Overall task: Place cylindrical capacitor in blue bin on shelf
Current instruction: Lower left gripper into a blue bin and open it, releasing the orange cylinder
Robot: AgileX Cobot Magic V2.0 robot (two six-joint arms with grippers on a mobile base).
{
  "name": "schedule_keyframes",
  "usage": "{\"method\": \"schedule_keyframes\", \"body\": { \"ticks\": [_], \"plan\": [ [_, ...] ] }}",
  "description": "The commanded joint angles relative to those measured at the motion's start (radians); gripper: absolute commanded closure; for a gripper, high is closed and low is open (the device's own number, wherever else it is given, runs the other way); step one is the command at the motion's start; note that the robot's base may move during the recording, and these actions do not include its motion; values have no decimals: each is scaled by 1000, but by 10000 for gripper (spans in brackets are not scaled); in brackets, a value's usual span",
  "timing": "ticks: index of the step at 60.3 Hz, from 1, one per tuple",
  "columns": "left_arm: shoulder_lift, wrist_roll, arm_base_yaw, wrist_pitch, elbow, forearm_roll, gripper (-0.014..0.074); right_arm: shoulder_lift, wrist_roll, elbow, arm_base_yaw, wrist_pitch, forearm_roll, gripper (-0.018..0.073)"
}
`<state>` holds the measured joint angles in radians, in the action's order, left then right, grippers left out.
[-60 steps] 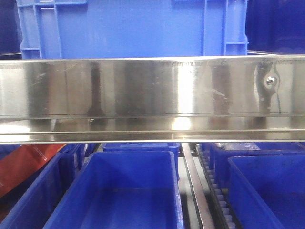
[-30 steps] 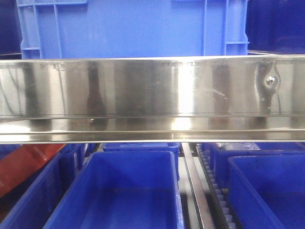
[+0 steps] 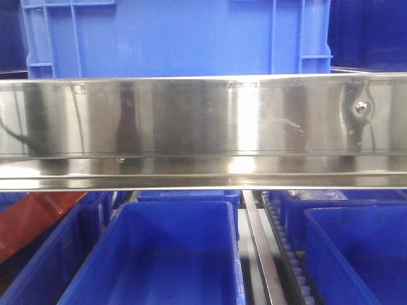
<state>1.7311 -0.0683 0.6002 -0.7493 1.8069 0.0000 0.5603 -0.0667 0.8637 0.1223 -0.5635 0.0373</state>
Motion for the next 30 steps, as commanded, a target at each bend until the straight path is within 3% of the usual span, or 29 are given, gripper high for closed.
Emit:
{"method": "schedule_keyframes", "body": {
  "ticks": [1,8,16,21,24,30],
  "plan": [
    [18,-4,5,53,13,0,675,-1,-2,9,0,10,1,722],
    [45,-4,5,64,13,0,480,-1,-2,9,0,10,1,722],
    [49,-4,5,57,13,-16,174,-1,-2,9,0,10,1,722],
    [42,-4,5,57,13,-19,31,-1,-2,9,0,10,1,722],
    [34,-4,5,57,13,-21,-25,-1,-2,9,0,10,1,722],
    [9,-4,5,38,13,-28,-6,-1,-2,9,0,10,1,722]
  ]
}}
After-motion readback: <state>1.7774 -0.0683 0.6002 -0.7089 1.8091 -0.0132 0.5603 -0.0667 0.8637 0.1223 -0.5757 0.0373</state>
